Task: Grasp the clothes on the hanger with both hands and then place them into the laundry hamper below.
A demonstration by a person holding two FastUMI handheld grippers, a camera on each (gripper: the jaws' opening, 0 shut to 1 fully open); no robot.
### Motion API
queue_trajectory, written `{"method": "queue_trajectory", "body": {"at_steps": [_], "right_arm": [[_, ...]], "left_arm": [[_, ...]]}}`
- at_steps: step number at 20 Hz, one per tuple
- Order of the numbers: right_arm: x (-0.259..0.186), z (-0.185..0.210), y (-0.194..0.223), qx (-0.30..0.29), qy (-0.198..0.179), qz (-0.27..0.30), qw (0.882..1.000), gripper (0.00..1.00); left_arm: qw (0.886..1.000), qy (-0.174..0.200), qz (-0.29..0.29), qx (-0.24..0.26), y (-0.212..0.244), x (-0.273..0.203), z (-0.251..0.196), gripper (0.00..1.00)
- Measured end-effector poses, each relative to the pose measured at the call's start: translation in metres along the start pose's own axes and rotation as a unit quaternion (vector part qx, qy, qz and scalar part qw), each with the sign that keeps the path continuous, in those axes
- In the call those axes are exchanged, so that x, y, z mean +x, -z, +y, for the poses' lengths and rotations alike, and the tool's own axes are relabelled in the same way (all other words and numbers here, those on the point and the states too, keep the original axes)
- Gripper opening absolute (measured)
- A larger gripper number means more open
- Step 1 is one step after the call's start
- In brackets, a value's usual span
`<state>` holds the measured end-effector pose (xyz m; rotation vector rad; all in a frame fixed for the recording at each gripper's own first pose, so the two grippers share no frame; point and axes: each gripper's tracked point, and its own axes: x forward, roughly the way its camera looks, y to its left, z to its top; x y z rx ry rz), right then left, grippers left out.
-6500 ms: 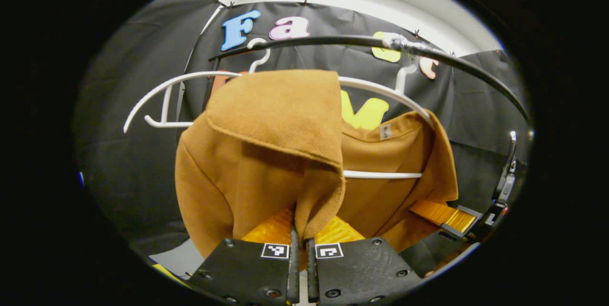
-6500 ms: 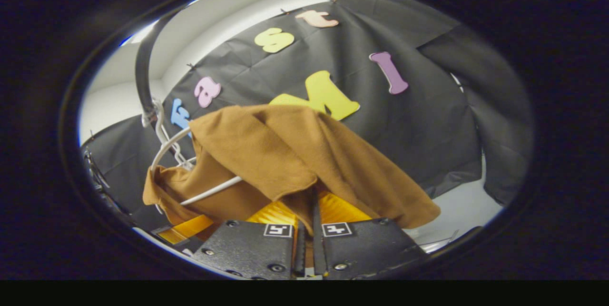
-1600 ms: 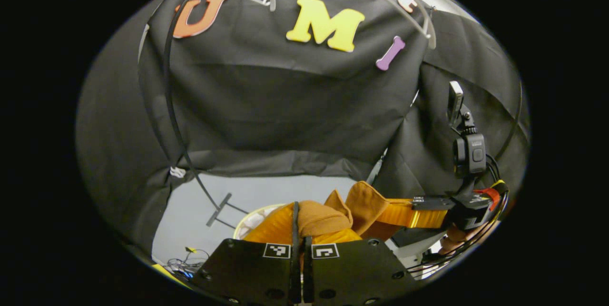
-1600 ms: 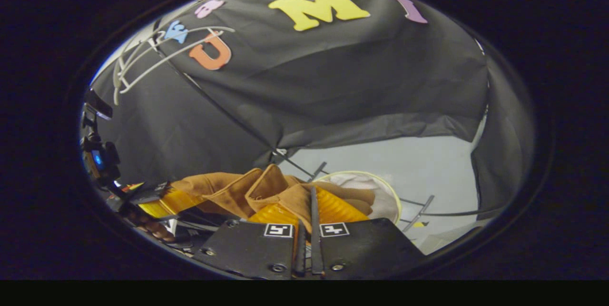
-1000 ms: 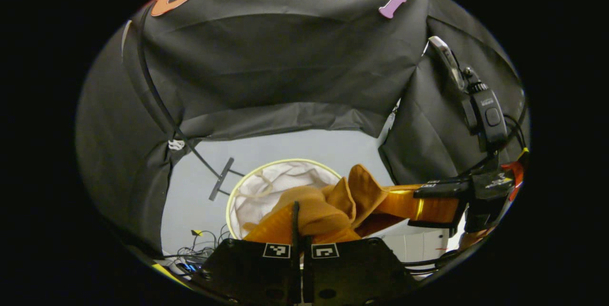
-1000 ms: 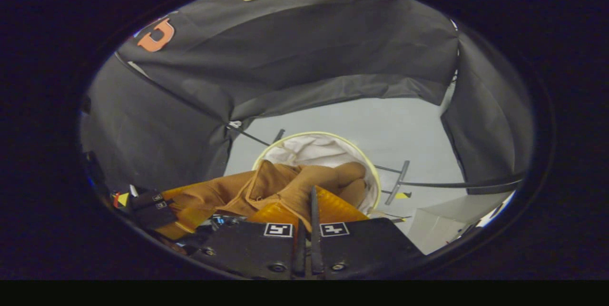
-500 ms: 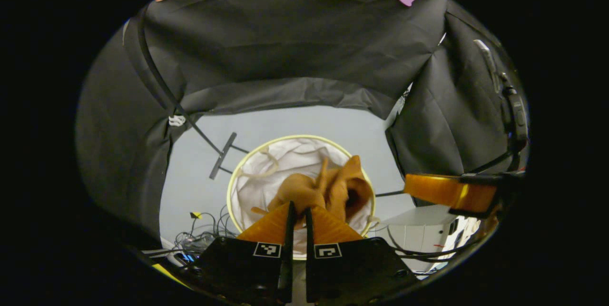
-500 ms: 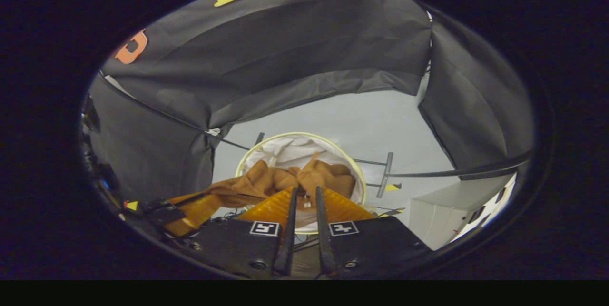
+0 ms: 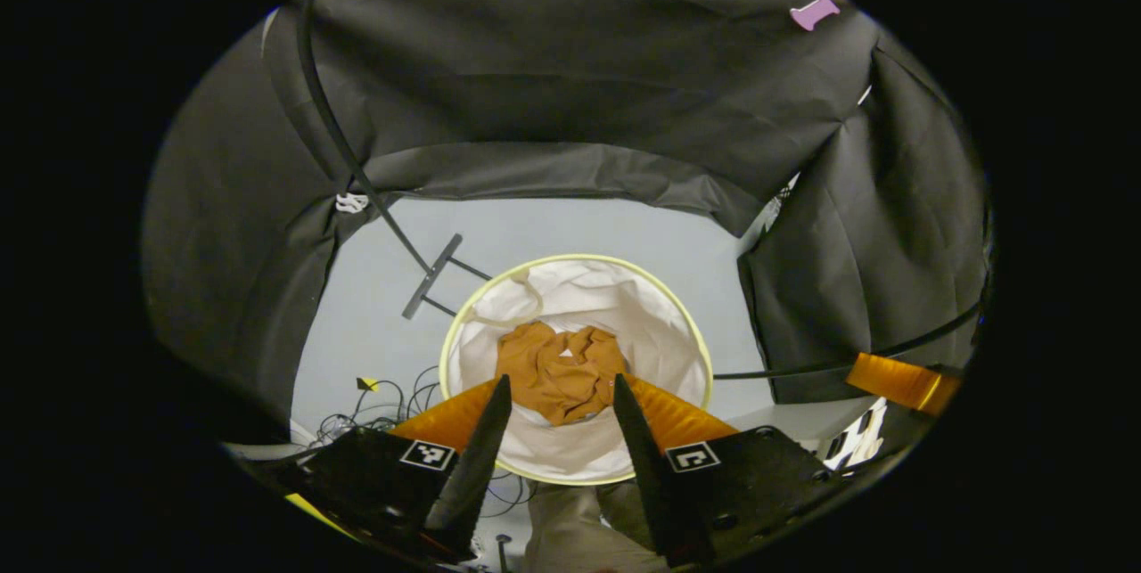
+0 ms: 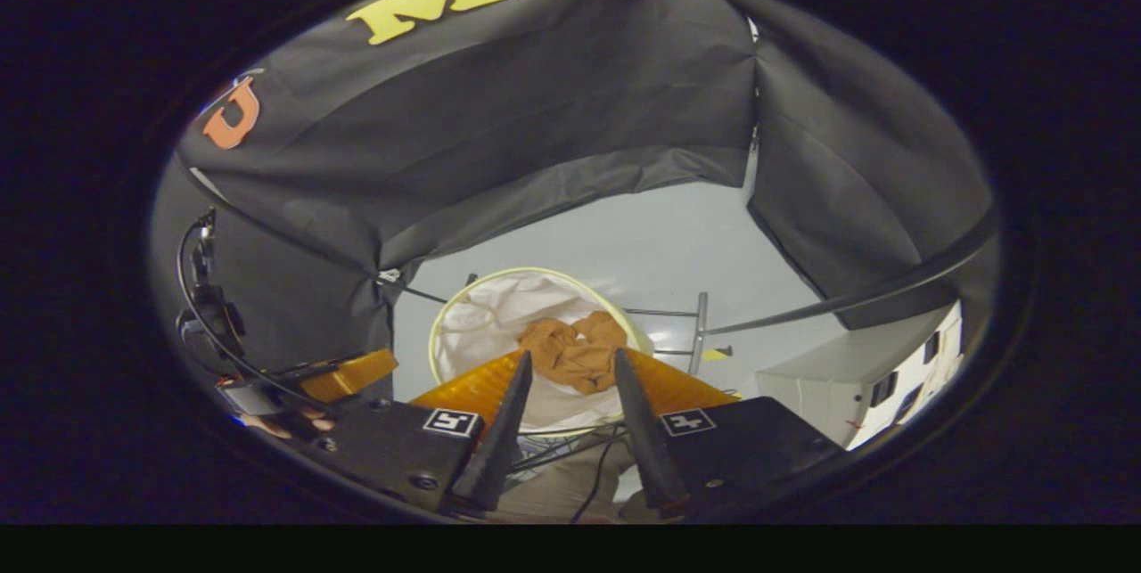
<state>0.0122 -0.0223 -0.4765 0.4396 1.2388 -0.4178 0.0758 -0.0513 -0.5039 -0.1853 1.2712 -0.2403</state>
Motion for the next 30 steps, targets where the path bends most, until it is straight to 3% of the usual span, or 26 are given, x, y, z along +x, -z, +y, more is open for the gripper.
{"method": "queue_trajectory", "body": {"at_steps": [4,6,7,8,9,10,11,14,15,17,19,21,26,28,30], "right_arm": [[-0.015,-0.013,0.005,-0.014,-0.017,-0.003,1.000,0.61],[-0.027,-0.019,0.005,-0.026,-0.023,-0.009,0.999,0.61],[-0.034,-0.022,0.005,-0.031,-0.026,-0.012,0.999,0.61],[-0.036,-0.027,0.004,-0.035,-0.027,-0.015,0.999,0.61],[-0.040,-0.032,0.004,-0.037,-0.029,-0.019,0.999,0.61],[-0.041,-0.033,0.001,-0.039,-0.031,-0.022,0.999,0.61],[-0.045,-0.036,-0.001,-0.039,-0.031,-0.024,0.998,0.61],[-0.055,-0.049,0.000,-0.042,-0.035,-0.030,0.998,0.61],[-0.056,-0.052,0.000,-0.048,-0.035,-0.033,0.998,0.61],[-0.063,-0.051,0.001,-0.064,-0.041,-0.039,0.996,0.61],[-0.076,-0.046,-0.004,-0.085,-0.046,-0.061,0.993,0.61],[-0.098,-0.041,-0.012,-0.111,-0.050,-0.090,0.988,0.61],[-0.166,-0.030,-0.039,-0.159,-0.060,-0.188,0.967,0.63],[-0.195,-0.029,-0.046,-0.166,-0.072,-0.221,0.958,0.76],[-0.223,-0.031,-0.049,-0.172,-0.084,-0.249,0.949,0.77]], "left_arm": [[1.000,-0.012,0.002,-0.015,0.007,-0.014,-0.011,0.84],[0.999,-0.010,0.033,-0.019,0.016,-0.021,-0.022,0.84],[0.999,-0.012,0.045,-0.013,0.017,-0.024,-0.028,0.96],[0.998,-0.021,0.054,0.001,0.015,-0.027,-0.030,1.00],[0.998,-0.027,0.057,0.015,0.014,-0.030,-0.034,0.93],[0.998,-0.030,0.058,0.024,0.012,-0.035,-0.039,1.00],[0.997,-0.032,0.061,0.028,0.015,-0.037,-0.044,0.93],[0.997,-0.020,0.077,0.021,0.026,-0.052,-0.058,0.93],[0.997,-0.020,0.076,0.020,0.029,-0.058,-0.058,1.00],[0.997,-0.024,0.068,0.028,0.031,-0.073,-0.057,1.00],[0.998,-0.030,0.045,0.026,0.031,-0.091,-0.055,0.96],[0.999,-0.039,0.007,0.029,0.024,-0.111,-0.050,1.00],[0.993,-0.049,-0.100,0.041,-0.001,-0.177,-0.063,0.97],[0.988,-0.047,-0.140,0.043,-0.007,-0.205,-0.072,0.97],[0.982,-0.043,-0.177,0.043,-0.013,-0.232,-0.083,0.97]]}}
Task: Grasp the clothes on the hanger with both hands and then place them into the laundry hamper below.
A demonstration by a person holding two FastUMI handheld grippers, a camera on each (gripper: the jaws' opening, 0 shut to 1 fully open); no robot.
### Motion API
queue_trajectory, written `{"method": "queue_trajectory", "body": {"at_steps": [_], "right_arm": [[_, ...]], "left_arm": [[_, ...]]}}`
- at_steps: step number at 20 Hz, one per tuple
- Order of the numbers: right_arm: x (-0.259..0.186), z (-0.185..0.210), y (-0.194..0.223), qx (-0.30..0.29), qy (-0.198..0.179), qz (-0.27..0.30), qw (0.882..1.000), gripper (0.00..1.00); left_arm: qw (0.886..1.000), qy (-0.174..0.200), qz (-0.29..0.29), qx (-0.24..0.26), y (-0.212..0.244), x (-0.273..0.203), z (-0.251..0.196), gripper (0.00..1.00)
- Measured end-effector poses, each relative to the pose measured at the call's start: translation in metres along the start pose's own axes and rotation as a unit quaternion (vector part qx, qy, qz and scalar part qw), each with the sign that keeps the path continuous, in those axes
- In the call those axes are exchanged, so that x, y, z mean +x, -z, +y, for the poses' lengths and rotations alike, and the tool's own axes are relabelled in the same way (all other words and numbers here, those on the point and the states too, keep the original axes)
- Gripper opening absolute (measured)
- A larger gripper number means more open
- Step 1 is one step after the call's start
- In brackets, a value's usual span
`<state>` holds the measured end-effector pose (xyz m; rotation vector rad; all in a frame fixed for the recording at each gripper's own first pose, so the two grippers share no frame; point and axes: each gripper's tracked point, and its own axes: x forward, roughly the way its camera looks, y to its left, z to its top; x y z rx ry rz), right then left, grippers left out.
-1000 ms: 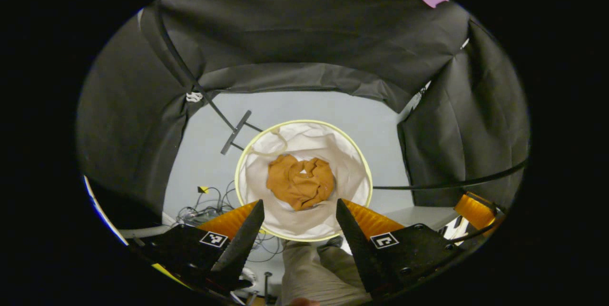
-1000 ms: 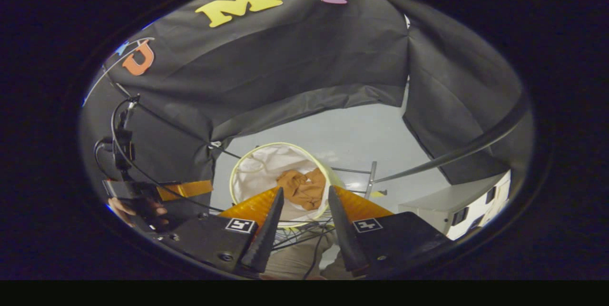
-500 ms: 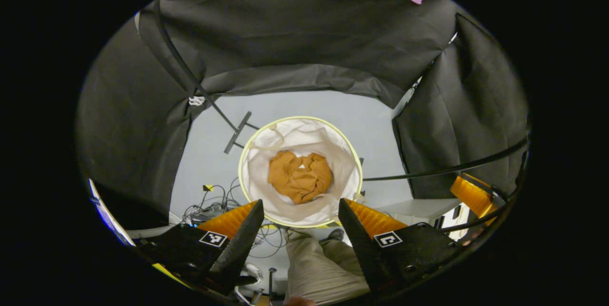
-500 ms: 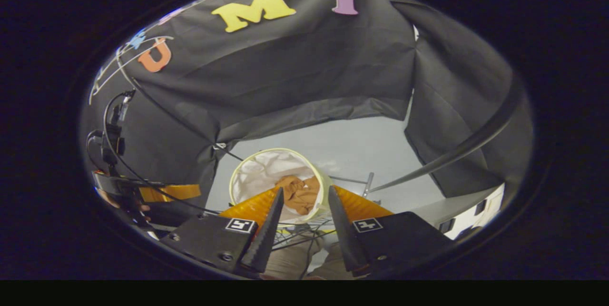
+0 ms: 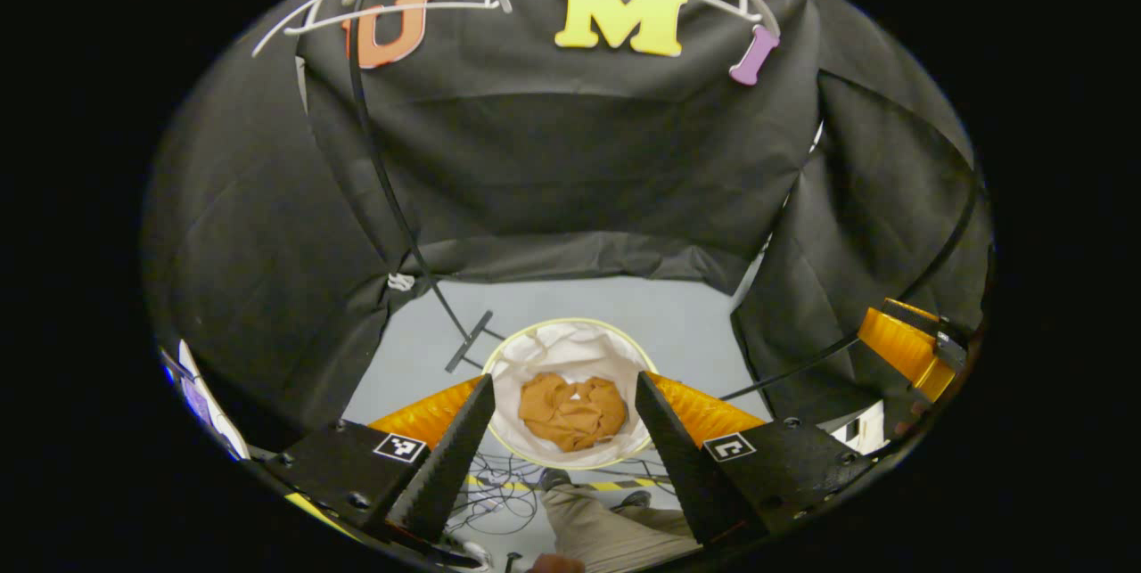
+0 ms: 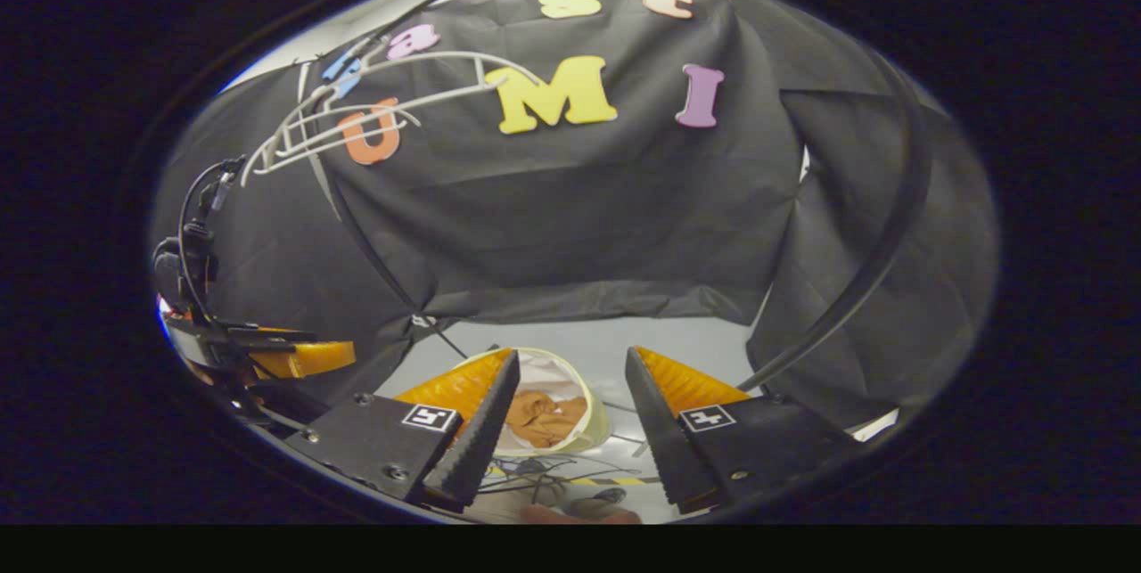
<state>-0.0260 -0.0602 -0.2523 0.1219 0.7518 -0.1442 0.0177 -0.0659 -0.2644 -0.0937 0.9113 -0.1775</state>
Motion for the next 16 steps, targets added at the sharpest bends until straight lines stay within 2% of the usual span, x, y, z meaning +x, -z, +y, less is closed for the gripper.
{"method": "queue_trajectory", "body": {"at_steps": [3,5,6,8,9,13,16], "right_arm": [[-0.035,-0.009,-0.033,-0.011,-0.005,-0.053,0.999,0.77],[-0.059,-0.011,-0.056,-0.011,-0.013,-0.086,0.996,0.84],[-0.071,-0.011,-0.065,-0.007,-0.022,-0.100,0.995,0.88],[-0.094,-0.013,-0.082,-0.006,-0.032,-0.131,0.991,0.88],[-0.105,-0.017,-0.091,-0.009,-0.032,-0.147,0.989,0.88],[-0.140,-0.022,-0.125,-0.011,-0.036,-0.206,0.978,0.88],[-0.167,-0.023,-0.151,-0.011,-0.038,-0.250,0.968,0.87]], "left_arm": [[0.998,-0.012,-0.057,0.002,-0.018,-0.039,-0.002,1.00],[0.995,-0.022,-0.095,0.006,-0.032,-0.064,-0.003,0.92],[0.993,-0.027,-0.113,0.004,-0.038,-0.075,-0.004,1.00],[0.989,-0.037,-0.145,-0.003,-0.046,-0.099,-0.005,1.00],[0.986,-0.046,-0.160,-0.002,-0.052,-0.111,-0.003,0.97],[0.973,-0.062,-0.221,-0.003,-0.074,-0.160,-0.001,0.94],[0.957,-0.069,-0.280,0.012,-0.101,-0.200,0.001,0.92]]}}
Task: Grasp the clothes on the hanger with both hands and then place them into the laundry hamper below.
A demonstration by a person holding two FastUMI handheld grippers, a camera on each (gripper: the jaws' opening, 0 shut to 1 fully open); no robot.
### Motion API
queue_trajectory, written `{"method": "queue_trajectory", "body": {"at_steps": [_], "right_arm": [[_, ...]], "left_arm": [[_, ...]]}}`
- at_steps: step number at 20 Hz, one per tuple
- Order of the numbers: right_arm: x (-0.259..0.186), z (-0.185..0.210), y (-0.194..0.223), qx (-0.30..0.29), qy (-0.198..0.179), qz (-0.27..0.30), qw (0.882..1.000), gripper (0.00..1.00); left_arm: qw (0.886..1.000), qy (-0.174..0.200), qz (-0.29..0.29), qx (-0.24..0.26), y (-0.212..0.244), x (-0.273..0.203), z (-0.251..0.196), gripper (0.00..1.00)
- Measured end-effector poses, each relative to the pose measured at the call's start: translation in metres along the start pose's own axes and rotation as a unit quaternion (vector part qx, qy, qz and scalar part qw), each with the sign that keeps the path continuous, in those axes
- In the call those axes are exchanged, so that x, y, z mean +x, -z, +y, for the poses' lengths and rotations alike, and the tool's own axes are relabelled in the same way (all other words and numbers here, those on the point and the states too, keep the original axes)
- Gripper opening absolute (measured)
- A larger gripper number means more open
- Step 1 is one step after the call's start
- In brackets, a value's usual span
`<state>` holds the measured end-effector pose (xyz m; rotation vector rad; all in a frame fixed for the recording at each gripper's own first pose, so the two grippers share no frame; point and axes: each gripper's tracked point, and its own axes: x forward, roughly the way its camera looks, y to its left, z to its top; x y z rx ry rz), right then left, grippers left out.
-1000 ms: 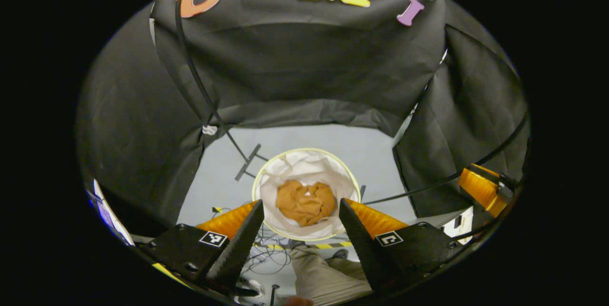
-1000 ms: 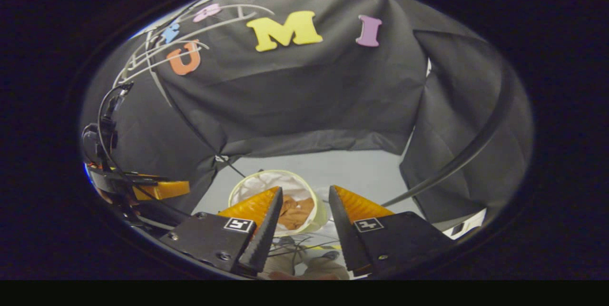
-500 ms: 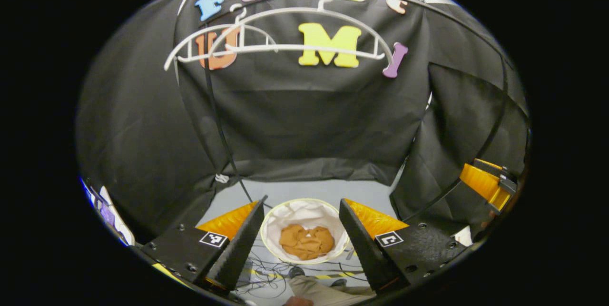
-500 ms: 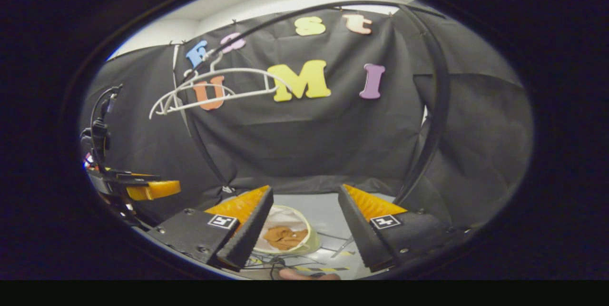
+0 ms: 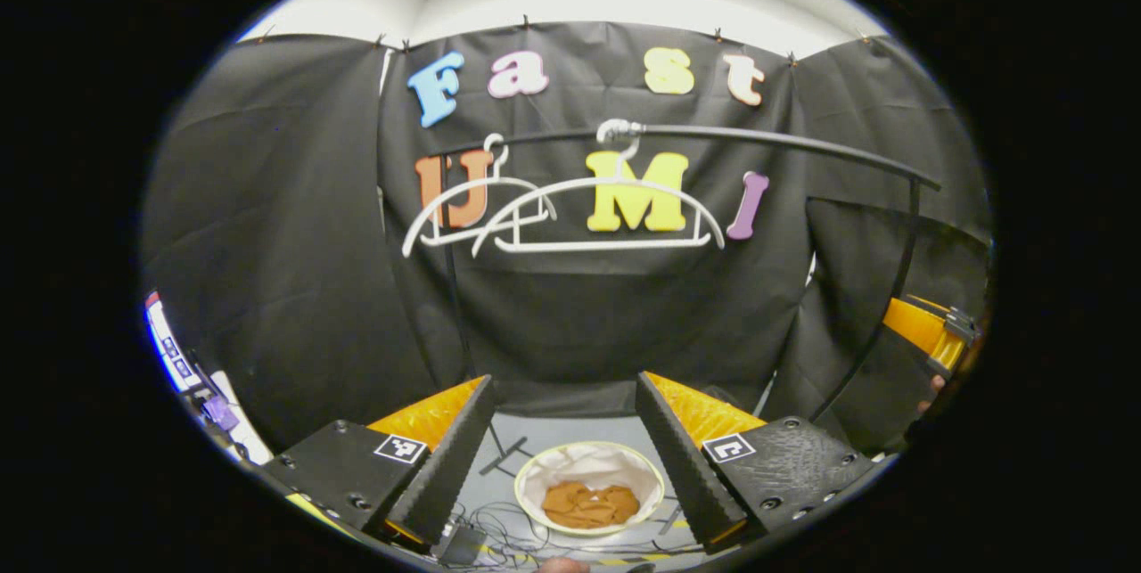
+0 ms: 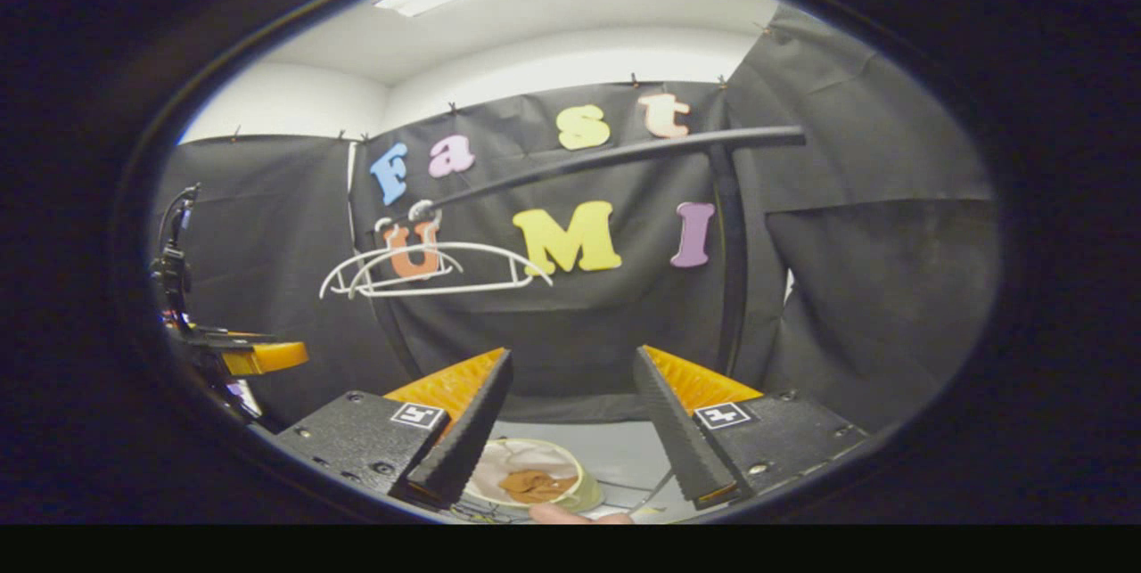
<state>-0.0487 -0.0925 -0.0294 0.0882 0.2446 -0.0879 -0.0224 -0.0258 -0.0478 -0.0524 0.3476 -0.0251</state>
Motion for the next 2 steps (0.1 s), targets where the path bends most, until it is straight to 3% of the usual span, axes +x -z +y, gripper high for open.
{"method": "queue_trajectory", "body": {"at_steps": [2], "right_arm": [[-0.008,-0.001,-0.022,-0.007,0.006,-0.030,1.000,0.87]], "left_arm": [[0.999,0.014,-0.047,0.000,-0.030,-0.008,0.000,0.92]]}}
